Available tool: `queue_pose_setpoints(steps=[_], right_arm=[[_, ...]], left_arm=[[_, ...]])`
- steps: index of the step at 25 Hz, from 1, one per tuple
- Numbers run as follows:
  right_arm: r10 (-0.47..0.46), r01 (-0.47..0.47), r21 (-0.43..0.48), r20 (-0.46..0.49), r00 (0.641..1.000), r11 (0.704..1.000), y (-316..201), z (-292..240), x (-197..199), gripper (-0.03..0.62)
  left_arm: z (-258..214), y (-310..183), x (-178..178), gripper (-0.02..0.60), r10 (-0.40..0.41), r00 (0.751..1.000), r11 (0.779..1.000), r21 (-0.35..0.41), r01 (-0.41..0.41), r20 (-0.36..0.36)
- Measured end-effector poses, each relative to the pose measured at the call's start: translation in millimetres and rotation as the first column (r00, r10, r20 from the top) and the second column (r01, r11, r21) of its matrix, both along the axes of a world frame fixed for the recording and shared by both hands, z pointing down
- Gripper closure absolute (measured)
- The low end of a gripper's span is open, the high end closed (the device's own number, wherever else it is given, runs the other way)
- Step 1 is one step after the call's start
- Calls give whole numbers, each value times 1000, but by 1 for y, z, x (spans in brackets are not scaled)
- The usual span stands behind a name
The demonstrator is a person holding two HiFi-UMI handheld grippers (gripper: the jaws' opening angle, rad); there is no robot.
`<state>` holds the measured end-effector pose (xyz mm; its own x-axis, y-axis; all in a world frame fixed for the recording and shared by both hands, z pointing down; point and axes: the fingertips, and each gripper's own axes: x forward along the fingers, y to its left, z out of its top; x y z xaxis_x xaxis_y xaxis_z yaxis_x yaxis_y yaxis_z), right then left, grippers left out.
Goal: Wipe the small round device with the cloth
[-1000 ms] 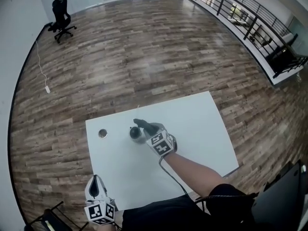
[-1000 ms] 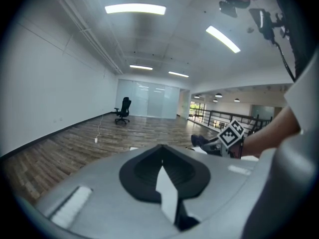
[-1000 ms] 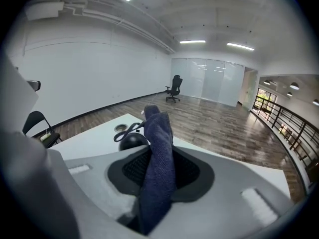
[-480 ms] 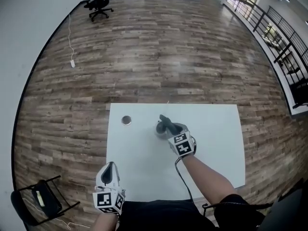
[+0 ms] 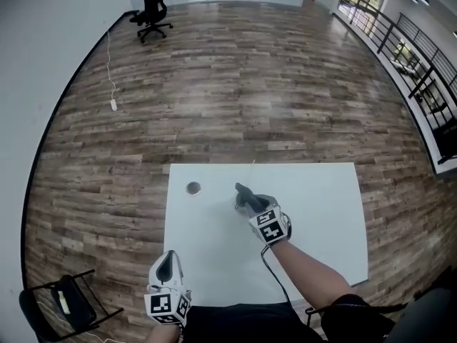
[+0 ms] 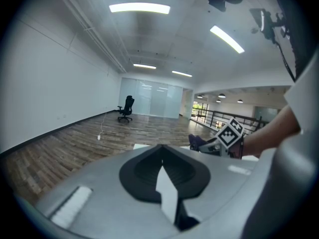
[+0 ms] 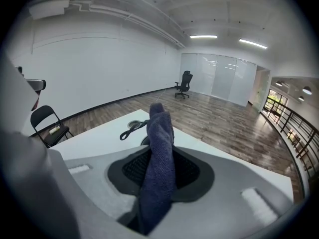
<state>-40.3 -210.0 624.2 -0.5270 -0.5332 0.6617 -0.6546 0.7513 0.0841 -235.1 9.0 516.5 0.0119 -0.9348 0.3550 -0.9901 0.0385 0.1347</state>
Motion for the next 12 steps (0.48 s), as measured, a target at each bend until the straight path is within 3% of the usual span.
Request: queue_pose_setpoints(steps=[12], right_arm=[[-44, 44, -19, -24, 999, 999, 14, 3, -16, 488]], left_arm=[[2, 10, -12, 574, -9, 1000, 1000, 0, 9, -11]])
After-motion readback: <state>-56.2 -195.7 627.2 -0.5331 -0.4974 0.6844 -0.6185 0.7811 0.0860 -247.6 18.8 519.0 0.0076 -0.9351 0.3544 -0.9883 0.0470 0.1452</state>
